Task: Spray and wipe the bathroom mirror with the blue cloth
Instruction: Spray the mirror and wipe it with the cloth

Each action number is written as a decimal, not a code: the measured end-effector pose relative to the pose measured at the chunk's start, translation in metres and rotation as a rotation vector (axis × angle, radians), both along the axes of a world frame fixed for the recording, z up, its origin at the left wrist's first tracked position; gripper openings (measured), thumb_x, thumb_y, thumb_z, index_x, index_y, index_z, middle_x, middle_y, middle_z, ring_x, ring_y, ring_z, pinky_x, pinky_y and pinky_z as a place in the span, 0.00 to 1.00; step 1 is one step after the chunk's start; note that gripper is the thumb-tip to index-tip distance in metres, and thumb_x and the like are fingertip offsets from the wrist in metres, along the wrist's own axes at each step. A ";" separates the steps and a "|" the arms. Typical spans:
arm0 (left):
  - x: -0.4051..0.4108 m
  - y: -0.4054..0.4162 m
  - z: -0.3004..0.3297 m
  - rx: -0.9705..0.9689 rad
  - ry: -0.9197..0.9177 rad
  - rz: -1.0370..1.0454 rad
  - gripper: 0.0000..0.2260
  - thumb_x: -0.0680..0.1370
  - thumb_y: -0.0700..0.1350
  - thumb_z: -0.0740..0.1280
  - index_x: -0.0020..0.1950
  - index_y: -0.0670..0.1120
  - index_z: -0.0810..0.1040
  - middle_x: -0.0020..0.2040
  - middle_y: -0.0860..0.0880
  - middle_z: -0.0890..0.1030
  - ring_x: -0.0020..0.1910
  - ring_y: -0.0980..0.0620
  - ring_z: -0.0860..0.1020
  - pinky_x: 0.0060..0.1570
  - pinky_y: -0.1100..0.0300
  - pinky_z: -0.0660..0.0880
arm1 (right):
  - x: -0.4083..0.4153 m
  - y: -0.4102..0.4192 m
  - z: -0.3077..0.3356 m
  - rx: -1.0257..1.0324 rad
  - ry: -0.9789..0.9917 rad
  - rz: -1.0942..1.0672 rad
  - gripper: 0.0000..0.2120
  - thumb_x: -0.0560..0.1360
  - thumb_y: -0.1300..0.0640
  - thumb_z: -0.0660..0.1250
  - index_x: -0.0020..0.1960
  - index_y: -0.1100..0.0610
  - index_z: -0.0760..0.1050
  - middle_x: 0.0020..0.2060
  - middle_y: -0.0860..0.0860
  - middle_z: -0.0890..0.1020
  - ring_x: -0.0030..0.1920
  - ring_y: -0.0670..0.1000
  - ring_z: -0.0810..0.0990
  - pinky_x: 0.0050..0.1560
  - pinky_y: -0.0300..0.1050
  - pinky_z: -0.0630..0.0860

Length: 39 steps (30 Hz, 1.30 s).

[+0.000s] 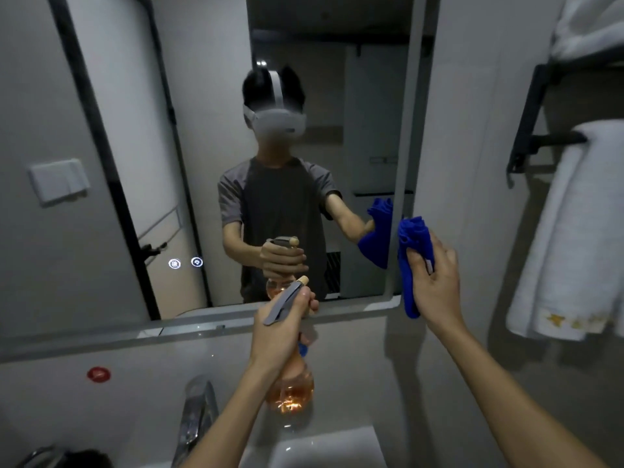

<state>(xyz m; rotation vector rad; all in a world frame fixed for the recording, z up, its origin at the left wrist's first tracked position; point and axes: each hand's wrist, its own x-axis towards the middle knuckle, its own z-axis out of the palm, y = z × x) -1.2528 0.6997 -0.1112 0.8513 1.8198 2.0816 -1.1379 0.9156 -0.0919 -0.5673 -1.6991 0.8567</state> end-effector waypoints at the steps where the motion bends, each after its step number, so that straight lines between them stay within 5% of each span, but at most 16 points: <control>1: 0.003 0.006 -0.005 -0.020 0.010 -0.002 0.10 0.80 0.50 0.66 0.52 0.47 0.83 0.44 0.46 0.86 0.44 0.51 0.83 0.38 0.65 0.78 | 0.001 0.002 -0.008 -0.020 0.000 0.001 0.21 0.81 0.50 0.60 0.74 0.45 0.65 0.57 0.49 0.69 0.50 0.37 0.74 0.45 0.27 0.69; 6: 0.013 0.027 -0.014 -0.059 0.042 -0.003 0.07 0.80 0.47 0.66 0.56 0.51 0.81 0.43 0.44 0.85 0.38 0.59 0.82 0.31 0.71 0.75 | 0.001 0.011 -0.037 -0.073 0.009 -0.014 0.21 0.81 0.49 0.60 0.74 0.45 0.65 0.58 0.47 0.69 0.52 0.36 0.73 0.47 0.26 0.69; 10: 0.012 0.042 -0.016 -0.061 0.038 0.027 0.05 0.80 0.50 0.66 0.47 0.55 0.82 0.40 0.45 0.85 0.37 0.55 0.82 0.34 0.65 0.78 | -0.002 0.016 -0.044 -0.096 0.038 -0.017 0.21 0.81 0.51 0.61 0.74 0.46 0.65 0.57 0.47 0.68 0.52 0.38 0.74 0.46 0.27 0.70; 15: 0.005 0.051 -0.022 -0.062 0.048 0.062 0.09 0.79 0.52 0.67 0.50 0.50 0.84 0.39 0.46 0.85 0.40 0.45 0.83 0.41 0.46 0.81 | -0.006 0.021 -0.046 -0.097 0.068 -0.006 0.22 0.81 0.51 0.61 0.74 0.46 0.64 0.55 0.47 0.67 0.52 0.41 0.75 0.46 0.26 0.73; 19: 0.002 0.044 -0.019 -0.019 0.008 0.010 0.11 0.80 0.50 0.65 0.57 0.48 0.82 0.44 0.44 0.85 0.43 0.47 0.84 0.35 0.52 0.82 | -0.013 0.030 -0.035 -0.016 0.089 -0.044 0.23 0.80 0.53 0.62 0.75 0.49 0.64 0.55 0.49 0.66 0.51 0.39 0.73 0.47 0.24 0.70; 25: 0.000 0.030 -0.008 0.041 0.038 -0.044 0.10 0.78 0.50 0.65 0.52 0.47 0.82 0.43 0.48 0.86 0.40 0.54 0.84 0.32 0.64 0.79 | -0.059 0.030 0.006 0.198 0.155 -0.259 0.28 0.77 0.49 0.63 0.76 0.46 0.60 0.57 0.52 0.67 0.51 0.40 0.71 0.52 0.31 0.72; 28: -0.006 0.023 -0.008 0.083 0.017 -0.013 0.13 0.77 0.51 0.66 0.54 0.44 0.83 0.46 0.44 0.86 0.45 0.50 0.85 0.34 0.62 0.80 | -0.083 0.003 -0.008 0.398 0.022 -0.386 0.30 0.76 0.51 0.61 0.76 0.45 0.57 0.60 0.55 0.67 0.57 0.52 0.70 0.58 0.46 0.70; 31: -0.009 0.017 -0.012 0.091 0.024 -0.023 0.16 0.76 0.53 0.66 0.55 0.43 0.82 0.47 0.43 0.86 0.48 0.46 0.84 0.35 0.53 0.79 | -0.087 -0.020 -0.060 0.735 -0.280 -0.253 0.38 0.73 0.57 0.68 0.77 0.46 0.54 0.60 0.56 0.65 0.55 0.55 0.69 0.55 0.51 0.70; 34: -0.006 0.013 -0.015 0.062 0.042 -0.008 0.11 0.76 0.54 0.66 0.52 0.50 0.83 0.46 0.46 0.86 0.36 0.47 0.83 0.32 0.55 0.79 | -0.076 -0.027 -0.114 0.973 -0.514 -0.067 0.46 0.71 0.59 0.72 0.79 0.45 0.47 0.58 0.55 0.66 0.53 0.55 0.71 0.53 0.51 0.72; 37: -0.006 0.008 -0.019 0.059 0.027 0.017 0.10 0.75 0.53 0.66 0.49 0.51 0.83 0.45 0.46 0.86 0.35 0.48 0.83 0.33 0.56 0.80 | -0.062 -0.022 -0.113 0.923 -0.592 0.004 0.46 0.71 0.57 0.75 0.76 0.36 0.50 0.58 0.53 0.67 0.56 0.56 0.71 0.53 0.52 0.76; 39: -0.009 0.004 -0.020 0.052 0.019 0.024 0.13 0.77 0.53 0.66 0.52 0.46 0.83 0.47 0.43 0.86 0.43 0.44 0.85 0.40 0.49 0.80 | -0.052 -0.008 -0.091 0.743 -0.483 0.000 0.30 0.76 0.50 0.69 0.64 0.22 0.60 0.56 0.47 0.68 0.59 0.57 0.71 0.58 0.56 0.74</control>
